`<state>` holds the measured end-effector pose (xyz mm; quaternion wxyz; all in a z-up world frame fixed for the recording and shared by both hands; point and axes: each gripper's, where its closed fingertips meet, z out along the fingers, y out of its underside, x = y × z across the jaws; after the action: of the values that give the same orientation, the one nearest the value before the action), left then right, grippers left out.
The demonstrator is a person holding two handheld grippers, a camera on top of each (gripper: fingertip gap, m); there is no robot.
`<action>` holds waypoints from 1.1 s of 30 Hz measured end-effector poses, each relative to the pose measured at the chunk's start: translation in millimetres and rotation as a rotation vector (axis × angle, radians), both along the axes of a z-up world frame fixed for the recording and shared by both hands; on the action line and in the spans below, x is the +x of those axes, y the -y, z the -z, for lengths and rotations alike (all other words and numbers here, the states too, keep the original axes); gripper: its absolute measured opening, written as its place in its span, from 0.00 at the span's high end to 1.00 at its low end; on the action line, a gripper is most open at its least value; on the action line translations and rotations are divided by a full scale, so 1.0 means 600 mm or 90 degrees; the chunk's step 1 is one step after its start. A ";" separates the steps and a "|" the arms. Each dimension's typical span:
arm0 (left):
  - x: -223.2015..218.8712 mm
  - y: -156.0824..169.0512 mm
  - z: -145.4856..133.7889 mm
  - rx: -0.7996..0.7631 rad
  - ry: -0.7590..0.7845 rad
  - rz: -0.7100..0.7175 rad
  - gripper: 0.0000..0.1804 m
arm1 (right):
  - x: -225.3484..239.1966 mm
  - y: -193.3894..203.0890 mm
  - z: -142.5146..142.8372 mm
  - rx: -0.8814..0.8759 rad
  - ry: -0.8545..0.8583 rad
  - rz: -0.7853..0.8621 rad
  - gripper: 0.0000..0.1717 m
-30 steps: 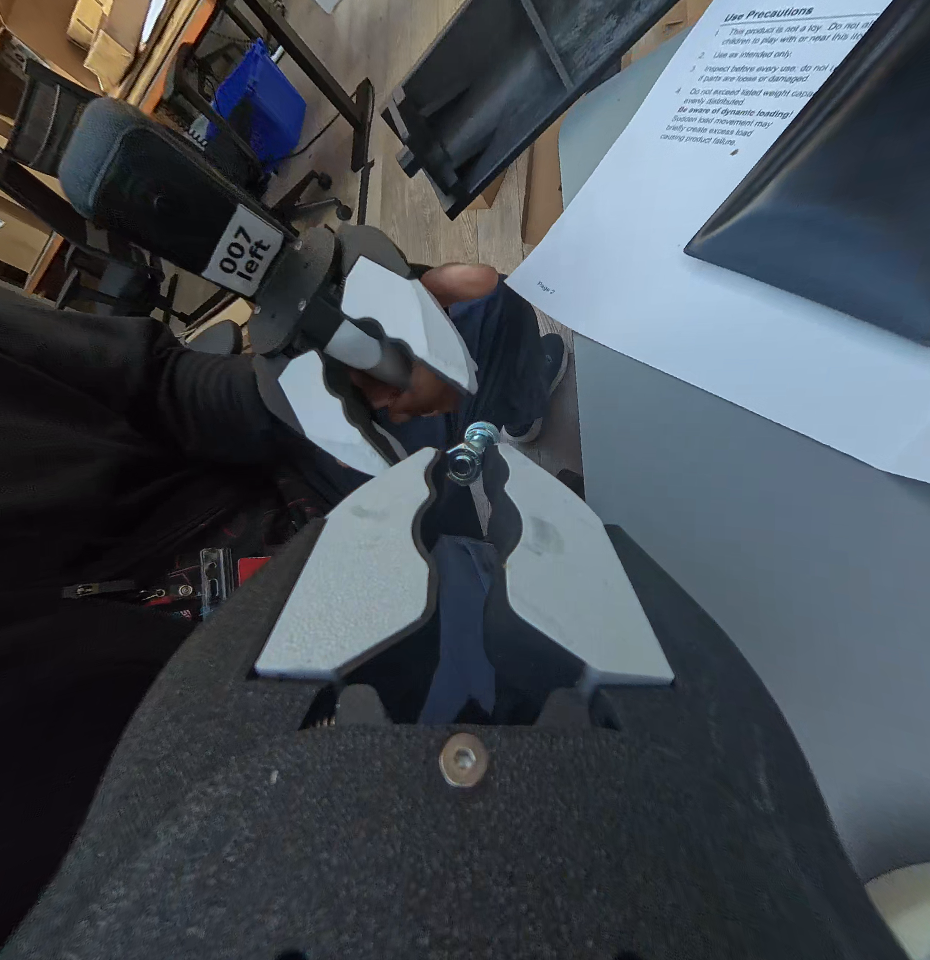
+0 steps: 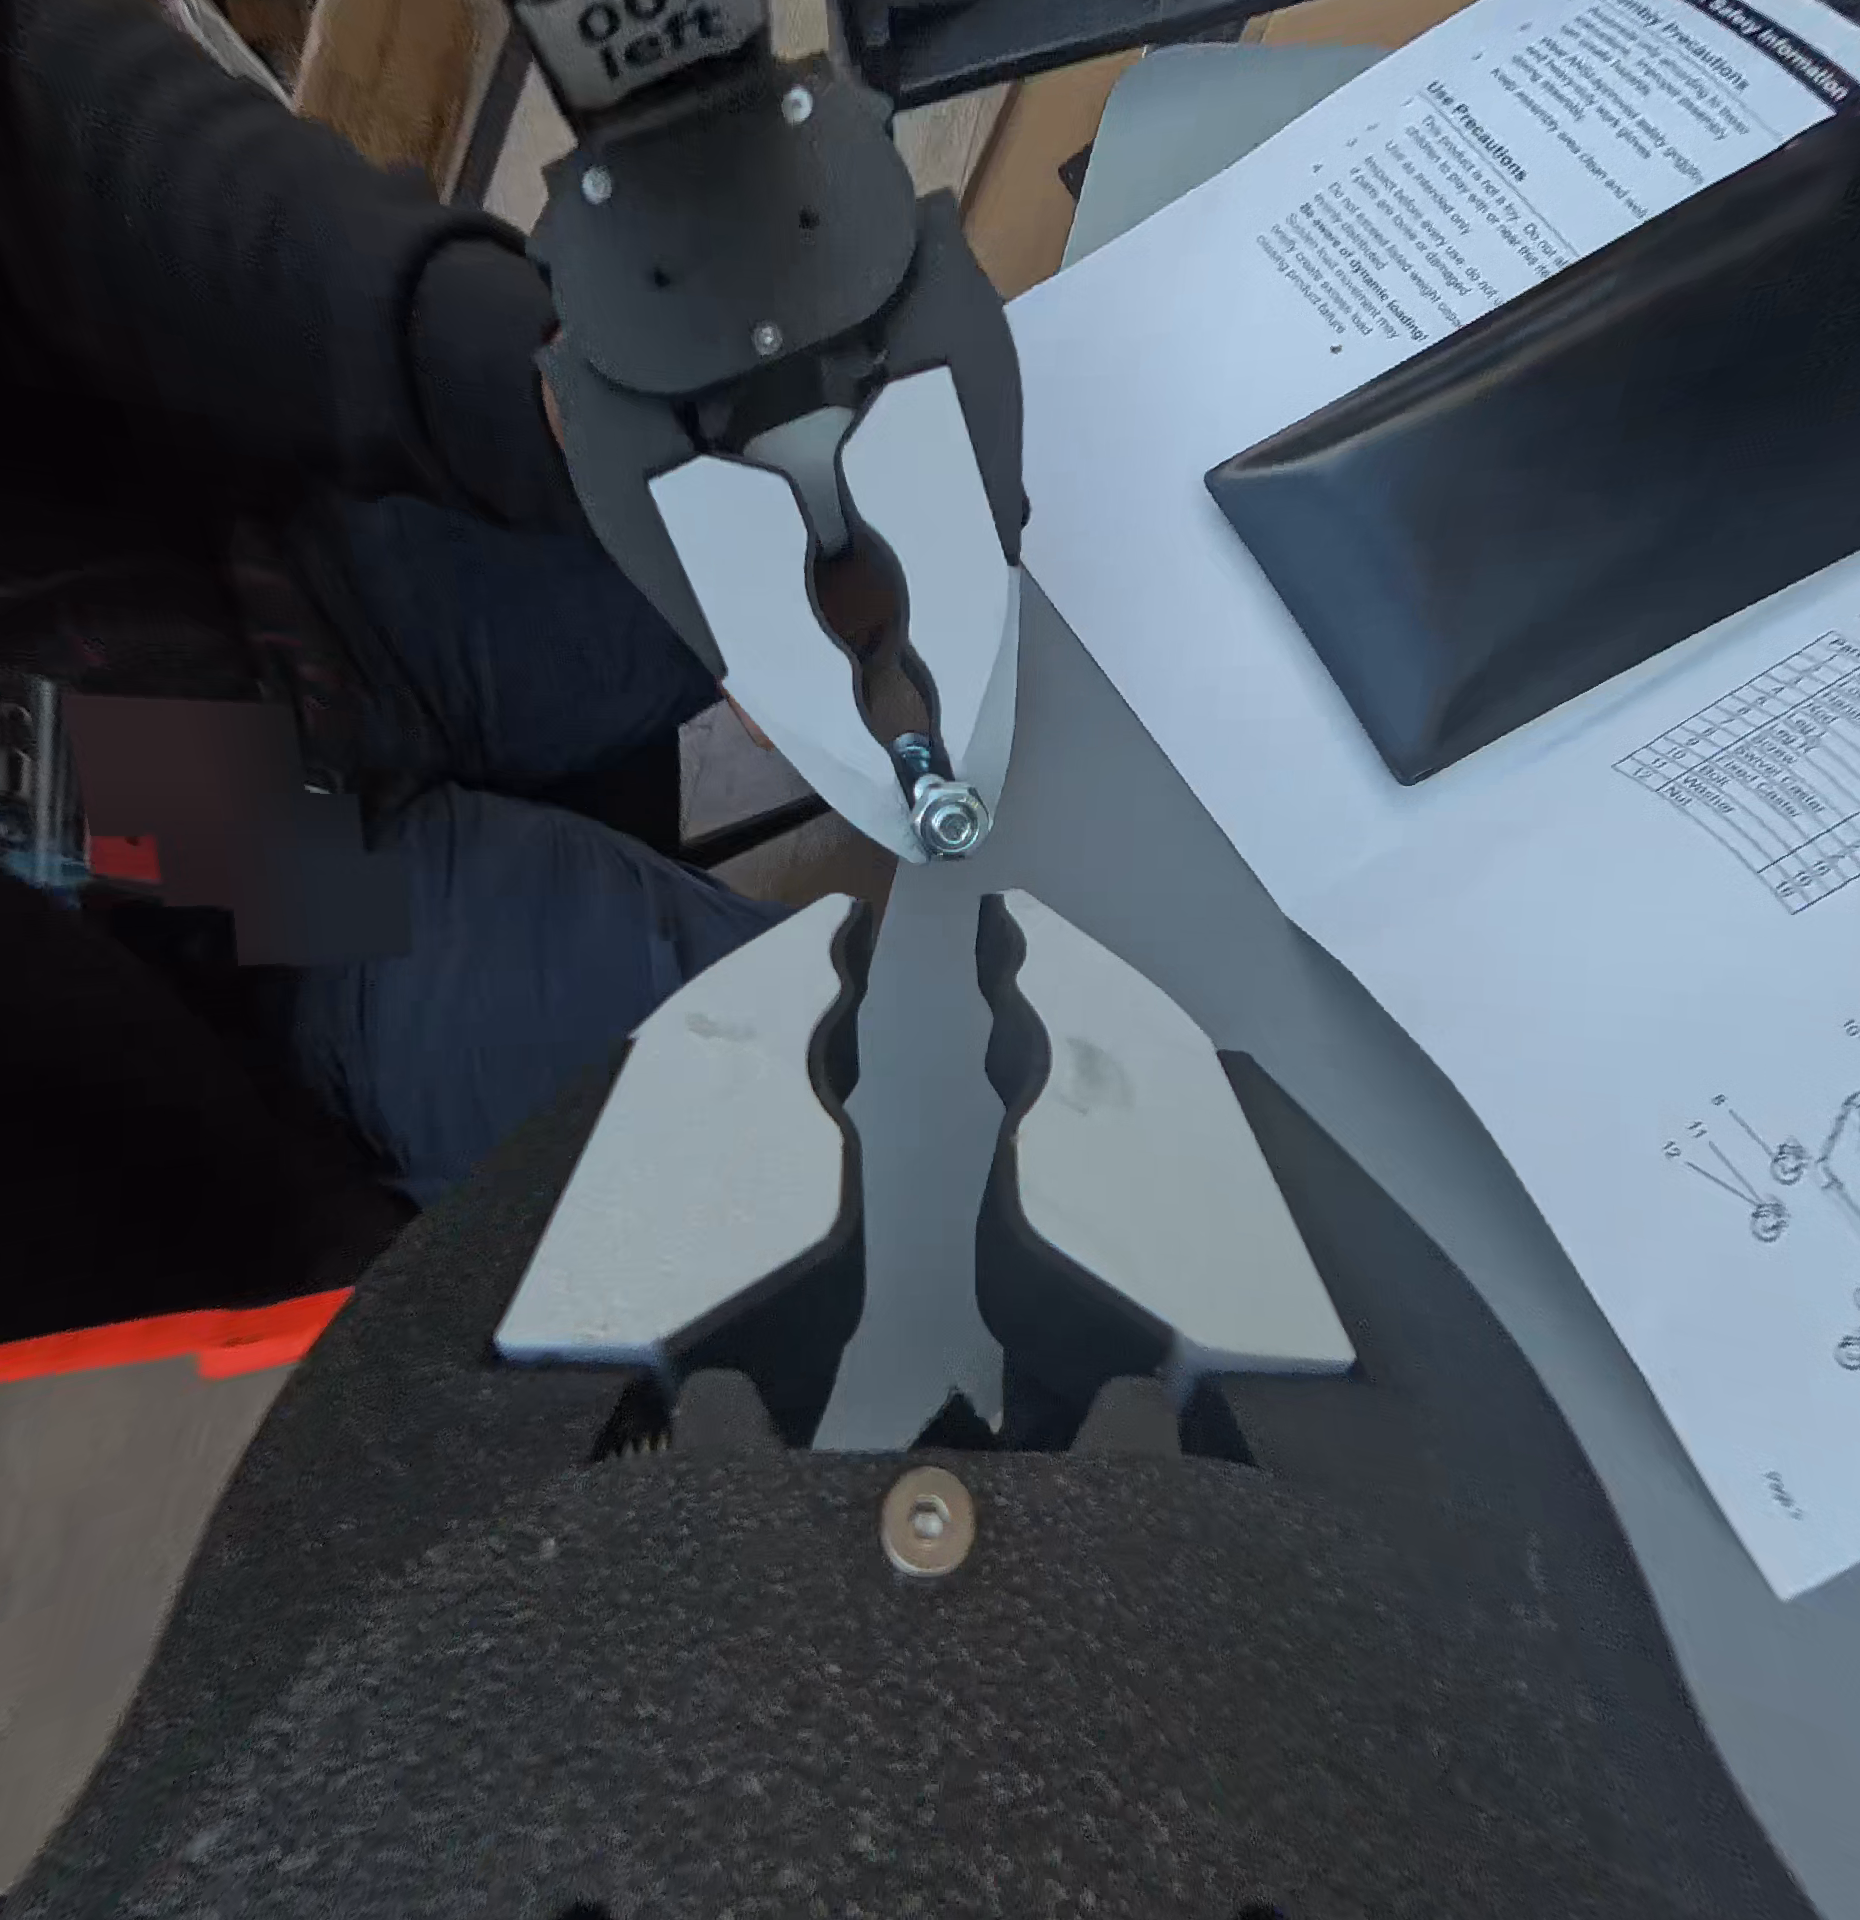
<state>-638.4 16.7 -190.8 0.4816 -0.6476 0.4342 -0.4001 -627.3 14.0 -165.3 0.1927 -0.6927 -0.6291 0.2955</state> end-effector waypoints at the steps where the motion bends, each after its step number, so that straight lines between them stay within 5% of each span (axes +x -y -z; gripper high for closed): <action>1: -0.001 -0.003 0.000 0.028 -0.012 -0.017 0.97 | -0.003 -0.001 -0.004 -0.036 -0.019 0.028 0.88; 6: -0.002 -0.007 -0.008 0.171 -0.071 -0.092 0.96 | -0.018 0.010 -0.001 -0.162 -0.028 0.101 0.84; 13: -0.012 0.007 -0.017 0.243 -0.113 -0.105 0.96 | -0.038 0.025 -0.001 -0.136 0.001 0.082 0.92; 17: -0.015 0.040 -0.010 0.091 -0.050 0.022 0.96 | -0.044 0.046 0.004 0.000 0.049 -0.055 0.91; 20: -0.029 0.065 -0.019 -0.103 0.048 0.156 0.96 | -0.060 0.047 -0.002 0.291 0.019 -0.226 0.91; 22: -0.044 0.060 -0.026 -0.140 0.079 0.163 0.97 | -0.069 0.033 -0.006 0.433 0.024 -0.246 0.91; 26: -0.071 0.038 -0.036 -0.011 0.055 0.057 0.96 | -0.075 0.041 0.005 0.237 0.048 -0.117 0.80; 33: -0.083 0.024 -0.041 0.219 -0.021 -0.068 0.96 | -0.108 0.049 -0.020 -0.006 -0.055 0.060 0.78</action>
<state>-688.1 2.4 -166.1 0.5988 -0.5842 0.4691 -0.2830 -691.8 -15.4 -153.5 0.2298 -0.7090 -0.5856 0.3187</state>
